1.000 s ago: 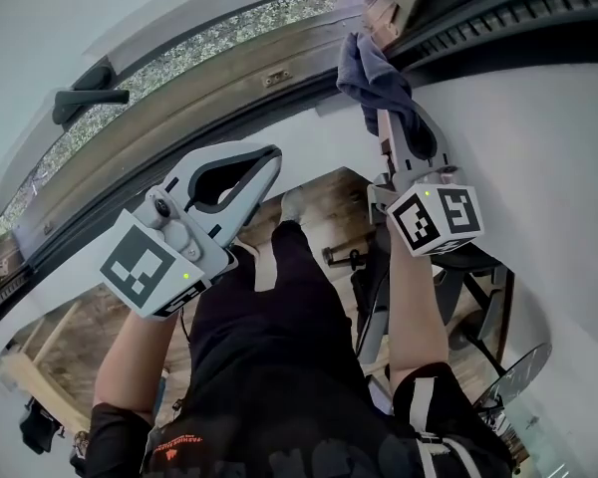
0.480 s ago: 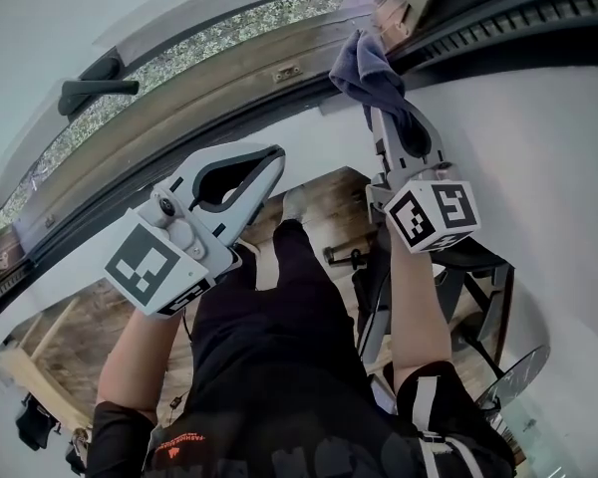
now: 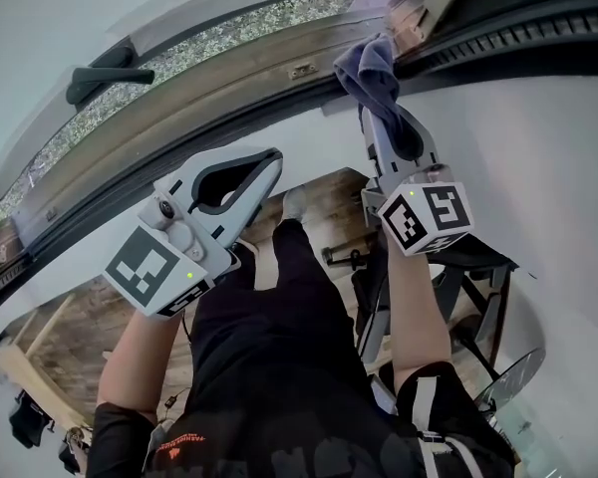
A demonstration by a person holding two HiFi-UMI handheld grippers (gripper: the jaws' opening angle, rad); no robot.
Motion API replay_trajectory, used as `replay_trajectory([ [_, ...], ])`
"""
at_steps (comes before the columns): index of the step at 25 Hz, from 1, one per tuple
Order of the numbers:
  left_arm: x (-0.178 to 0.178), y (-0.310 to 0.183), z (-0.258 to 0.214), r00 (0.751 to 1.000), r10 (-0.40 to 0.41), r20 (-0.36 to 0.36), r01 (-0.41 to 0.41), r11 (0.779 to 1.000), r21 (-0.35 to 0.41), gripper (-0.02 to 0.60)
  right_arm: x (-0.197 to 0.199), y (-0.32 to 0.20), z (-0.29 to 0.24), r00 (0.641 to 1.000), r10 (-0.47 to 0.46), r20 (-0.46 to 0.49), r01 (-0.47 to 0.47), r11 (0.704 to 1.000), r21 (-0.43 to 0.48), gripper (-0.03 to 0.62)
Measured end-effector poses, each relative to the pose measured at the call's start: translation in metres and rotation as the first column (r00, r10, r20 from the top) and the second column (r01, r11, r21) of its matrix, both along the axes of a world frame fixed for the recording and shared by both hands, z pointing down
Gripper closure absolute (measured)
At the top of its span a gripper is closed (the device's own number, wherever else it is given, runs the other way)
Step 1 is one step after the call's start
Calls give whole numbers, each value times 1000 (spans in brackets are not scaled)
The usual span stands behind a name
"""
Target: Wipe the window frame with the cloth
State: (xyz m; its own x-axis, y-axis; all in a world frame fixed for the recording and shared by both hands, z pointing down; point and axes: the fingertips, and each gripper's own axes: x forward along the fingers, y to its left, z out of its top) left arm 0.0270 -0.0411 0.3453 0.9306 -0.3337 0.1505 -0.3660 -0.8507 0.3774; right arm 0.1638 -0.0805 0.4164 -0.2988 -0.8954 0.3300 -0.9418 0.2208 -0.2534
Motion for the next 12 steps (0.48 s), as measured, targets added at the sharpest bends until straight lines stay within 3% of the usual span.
replay_trajectory([
  [12,-27,7,-2,1000,-27,-11,27,1000,-5,561,-38,6,-1,999,-50,-1,49,999,-14,551],
])
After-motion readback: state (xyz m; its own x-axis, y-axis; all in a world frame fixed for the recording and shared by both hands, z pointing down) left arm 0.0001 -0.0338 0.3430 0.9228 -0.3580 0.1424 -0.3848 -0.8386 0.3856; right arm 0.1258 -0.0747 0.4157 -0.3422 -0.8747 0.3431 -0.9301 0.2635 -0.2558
